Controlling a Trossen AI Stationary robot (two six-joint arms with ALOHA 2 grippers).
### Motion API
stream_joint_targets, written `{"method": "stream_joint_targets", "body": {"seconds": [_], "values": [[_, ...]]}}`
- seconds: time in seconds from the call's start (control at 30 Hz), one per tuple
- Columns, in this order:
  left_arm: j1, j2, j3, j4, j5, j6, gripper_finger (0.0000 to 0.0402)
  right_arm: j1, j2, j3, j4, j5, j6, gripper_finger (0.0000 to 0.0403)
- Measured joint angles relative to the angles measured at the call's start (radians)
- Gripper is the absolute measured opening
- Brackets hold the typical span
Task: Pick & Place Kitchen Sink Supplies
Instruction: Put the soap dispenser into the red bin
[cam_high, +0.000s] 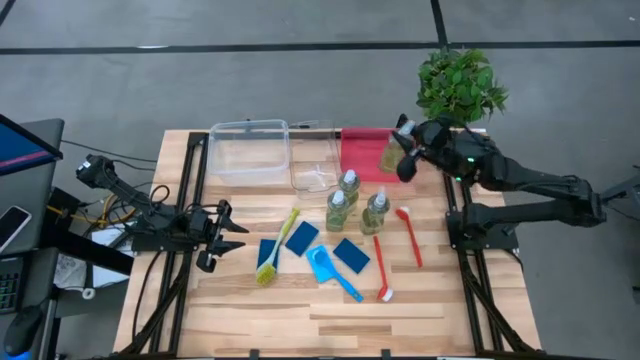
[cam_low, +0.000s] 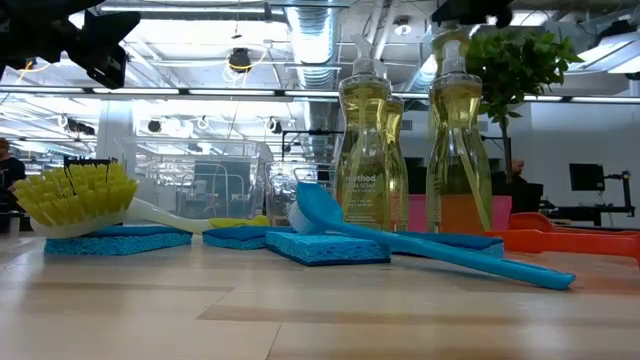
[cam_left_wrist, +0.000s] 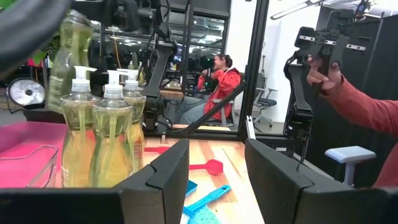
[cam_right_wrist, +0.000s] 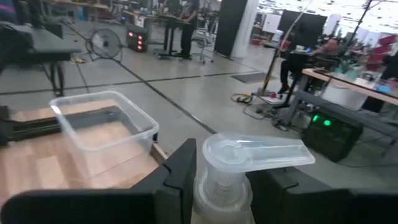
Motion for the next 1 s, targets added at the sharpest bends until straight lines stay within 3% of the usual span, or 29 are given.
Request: {"method": "stream_joint_targets", "body": {"seconds": [0.5, 0.8, 1.0], "values": [[0.000, 0.000, 0.000, 0.000, 0.000, 0.000, 0.0158, -0.319, 0.296, -0.001, 0.222, -0.299, -0.030, 0.0097], [0.000, 0.000, 0.000, 0.000, 0.000, 0.000, 0.0158, -0.457, 0.429, -0.001, 0.355, -0.563, 0.047, 0.0097], [0.000, 0.000, 0.000, 0.000, 0.000, 0.000, 0.0158, -0.515, 0.500, -0.001, 0.379, -0.619, 0.041, 0.0106]]}}
